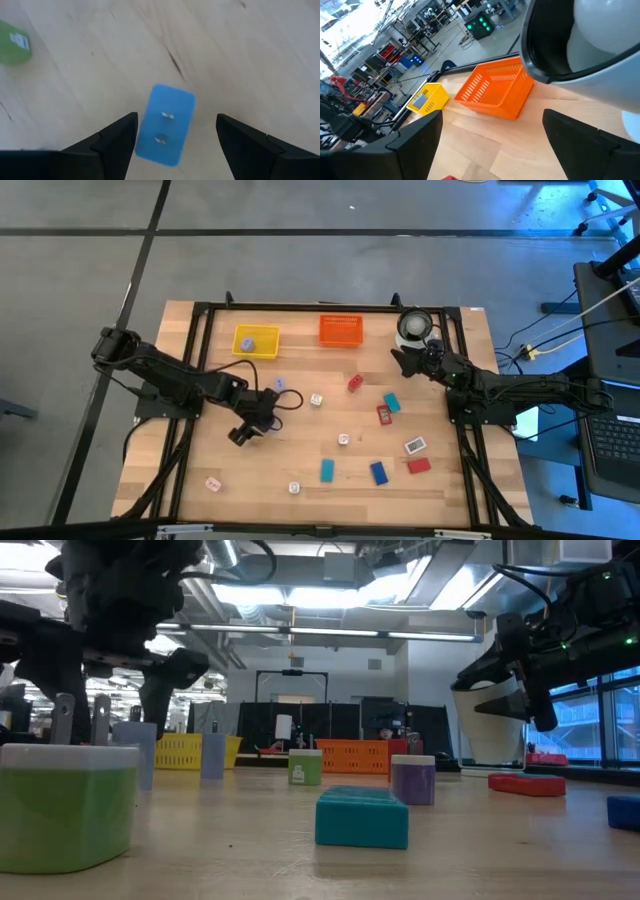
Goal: Pick & Place Office items
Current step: Put the bottom light blue changer adapter into the yellow bin, then put the pink changer adapter into the yellow bin
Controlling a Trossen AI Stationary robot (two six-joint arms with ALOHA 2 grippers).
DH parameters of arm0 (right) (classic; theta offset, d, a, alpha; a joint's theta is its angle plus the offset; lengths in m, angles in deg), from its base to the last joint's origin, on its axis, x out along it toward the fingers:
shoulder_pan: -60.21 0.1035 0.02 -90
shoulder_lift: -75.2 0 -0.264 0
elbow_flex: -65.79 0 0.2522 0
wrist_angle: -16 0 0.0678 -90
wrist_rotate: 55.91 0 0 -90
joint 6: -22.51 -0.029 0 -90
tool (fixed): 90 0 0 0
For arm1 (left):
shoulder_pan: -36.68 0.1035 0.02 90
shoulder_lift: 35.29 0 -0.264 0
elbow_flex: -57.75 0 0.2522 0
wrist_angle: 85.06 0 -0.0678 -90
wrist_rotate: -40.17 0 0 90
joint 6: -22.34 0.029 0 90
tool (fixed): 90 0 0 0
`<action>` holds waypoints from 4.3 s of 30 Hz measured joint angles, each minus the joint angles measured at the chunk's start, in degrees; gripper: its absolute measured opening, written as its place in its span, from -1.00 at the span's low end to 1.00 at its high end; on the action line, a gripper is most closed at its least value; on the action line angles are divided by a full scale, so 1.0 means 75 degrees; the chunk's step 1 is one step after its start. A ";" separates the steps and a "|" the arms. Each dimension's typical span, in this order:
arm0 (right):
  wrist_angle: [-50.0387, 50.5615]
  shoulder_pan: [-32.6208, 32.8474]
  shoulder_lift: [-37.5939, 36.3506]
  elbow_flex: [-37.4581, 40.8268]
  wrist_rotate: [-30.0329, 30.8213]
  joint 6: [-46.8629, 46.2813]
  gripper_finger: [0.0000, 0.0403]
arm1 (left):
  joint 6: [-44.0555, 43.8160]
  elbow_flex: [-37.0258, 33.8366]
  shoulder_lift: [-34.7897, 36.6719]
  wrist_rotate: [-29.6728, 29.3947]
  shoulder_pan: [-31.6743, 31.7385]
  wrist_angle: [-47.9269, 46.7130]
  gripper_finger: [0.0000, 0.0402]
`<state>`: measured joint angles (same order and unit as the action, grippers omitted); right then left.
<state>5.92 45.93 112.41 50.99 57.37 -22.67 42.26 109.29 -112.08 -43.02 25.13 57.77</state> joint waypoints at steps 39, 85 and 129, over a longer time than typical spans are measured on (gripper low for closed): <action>0.0217 0.0000 -0.0003 0.0000 0.0379 0.0309 0.72 | 0.0404 0.2742 -0.0452 -0.0509 0.2381 -0.0543 -0.38; 0.0217 0.0000 -0.0003 0.0000 0.0365 0.0297 0.72 | -0.5758 0.0661 -0.0315 -0.1950 0.6671 -0.0509 -0.35; 0.0217 0.0003 -0.0003 0.0000 0.0373 0.0297 0.72 | -1.2125 0.3473 -0.0207 -0.0858 0.0007 -0.3383 -0.11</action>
<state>7.54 45.95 112.39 50.99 60.17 -20.44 -48.68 135.34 -113.63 -49.45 25.19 32.40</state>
